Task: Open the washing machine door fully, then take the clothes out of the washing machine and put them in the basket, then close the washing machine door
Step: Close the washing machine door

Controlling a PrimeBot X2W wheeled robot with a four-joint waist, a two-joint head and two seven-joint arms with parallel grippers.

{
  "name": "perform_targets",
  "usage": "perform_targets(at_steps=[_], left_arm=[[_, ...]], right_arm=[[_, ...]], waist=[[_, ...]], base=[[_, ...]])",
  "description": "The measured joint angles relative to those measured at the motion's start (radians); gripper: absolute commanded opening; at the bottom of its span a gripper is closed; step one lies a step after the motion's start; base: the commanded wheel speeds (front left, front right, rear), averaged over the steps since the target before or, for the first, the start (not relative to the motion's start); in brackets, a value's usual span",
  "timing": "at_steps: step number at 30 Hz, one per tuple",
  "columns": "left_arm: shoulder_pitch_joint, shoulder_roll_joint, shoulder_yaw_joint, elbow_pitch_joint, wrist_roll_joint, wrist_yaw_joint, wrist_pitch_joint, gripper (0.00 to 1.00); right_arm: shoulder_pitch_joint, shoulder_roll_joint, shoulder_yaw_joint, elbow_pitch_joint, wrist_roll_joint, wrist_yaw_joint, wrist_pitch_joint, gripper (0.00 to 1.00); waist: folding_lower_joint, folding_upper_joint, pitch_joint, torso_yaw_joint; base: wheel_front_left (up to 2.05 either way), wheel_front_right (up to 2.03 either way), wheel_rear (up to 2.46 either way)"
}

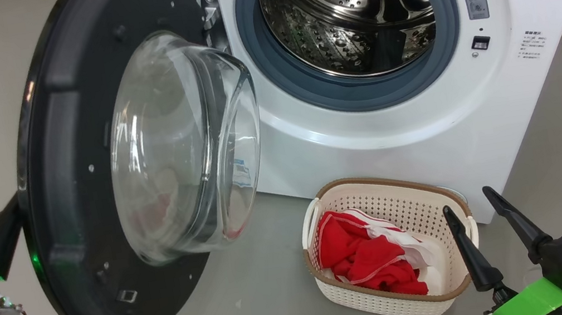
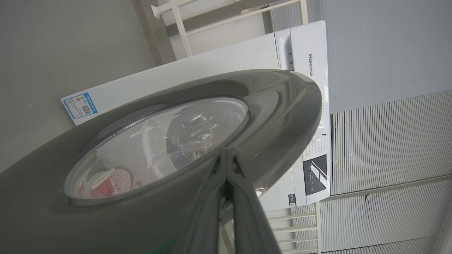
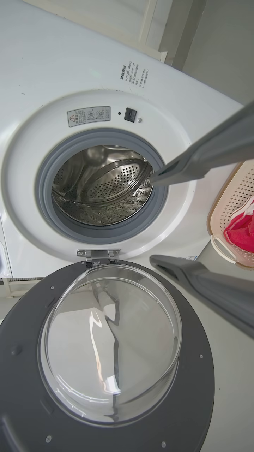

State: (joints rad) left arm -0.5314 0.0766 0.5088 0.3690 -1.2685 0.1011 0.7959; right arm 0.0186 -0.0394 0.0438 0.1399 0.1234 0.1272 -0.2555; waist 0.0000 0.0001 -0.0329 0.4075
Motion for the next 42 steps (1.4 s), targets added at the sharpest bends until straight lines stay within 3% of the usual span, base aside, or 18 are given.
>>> perform_targets(at_steps=[20,42], left_arm=[[0.128,-0.038,-0.101,-0.206,-0.068,0.086,0.047,0.00],[0.188,-0.039,-0.303,-0.291,-0.195,0.111,-0.025,0.00]], right_arm=[[0.000,0.000,-0.001,0.003,0.012,0.000,0.000,1.00],[-0.001,0.000,-0.008,0.007,0.019,0.000,0.000,1.00]], waist=[[0.0000,0.0000,-0.008,-0.033],[0.0000,0.0000,0.022,-0.088]], base=[[0.00,0.00,0.00],[0.00,0.00,0.00]])
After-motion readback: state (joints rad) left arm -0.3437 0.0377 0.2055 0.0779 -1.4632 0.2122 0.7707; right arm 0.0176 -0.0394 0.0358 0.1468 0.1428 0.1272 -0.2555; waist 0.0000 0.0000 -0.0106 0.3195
